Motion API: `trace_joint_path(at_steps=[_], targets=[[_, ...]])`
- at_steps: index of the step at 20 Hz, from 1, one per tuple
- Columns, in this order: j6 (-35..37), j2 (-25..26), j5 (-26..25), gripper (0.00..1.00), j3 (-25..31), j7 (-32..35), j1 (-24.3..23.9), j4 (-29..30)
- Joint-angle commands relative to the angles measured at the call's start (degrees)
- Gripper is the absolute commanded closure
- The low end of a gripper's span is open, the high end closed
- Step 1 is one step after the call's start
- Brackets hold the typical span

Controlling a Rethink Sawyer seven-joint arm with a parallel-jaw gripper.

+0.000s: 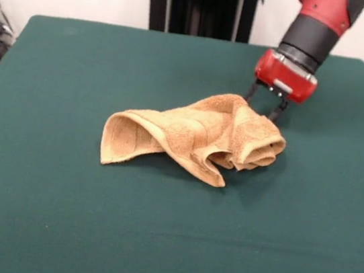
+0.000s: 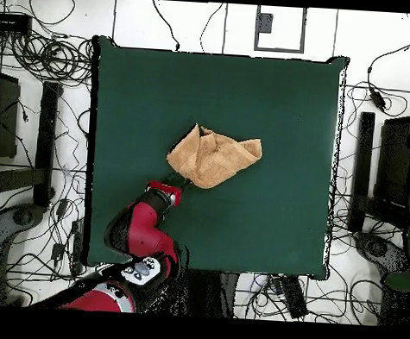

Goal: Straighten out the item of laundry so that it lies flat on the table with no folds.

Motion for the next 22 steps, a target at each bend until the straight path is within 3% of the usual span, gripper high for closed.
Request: trace_joint_path(at_steps=[1,5,8,10,16,22], targets=[[30.4,-4.86,11.43,0.0,-1.58,8.98,5.41,2.66],[27.59,-7.35,9.33,0.0,3.43,13.65,2.62,5.02],[27.93,-6.0,8.94,0.0,1.29,13.25,3.9,4.05],[25.74,-3.49,8.26,0.0,0.01,13.03,3.99,2.42],[18.69,6.57,2.34,0.0,1.9,9.87,-5.83,-7.44],[15.85,13.52,-2.57,0.0,0.06,6.95,-9.0,-16.41]])
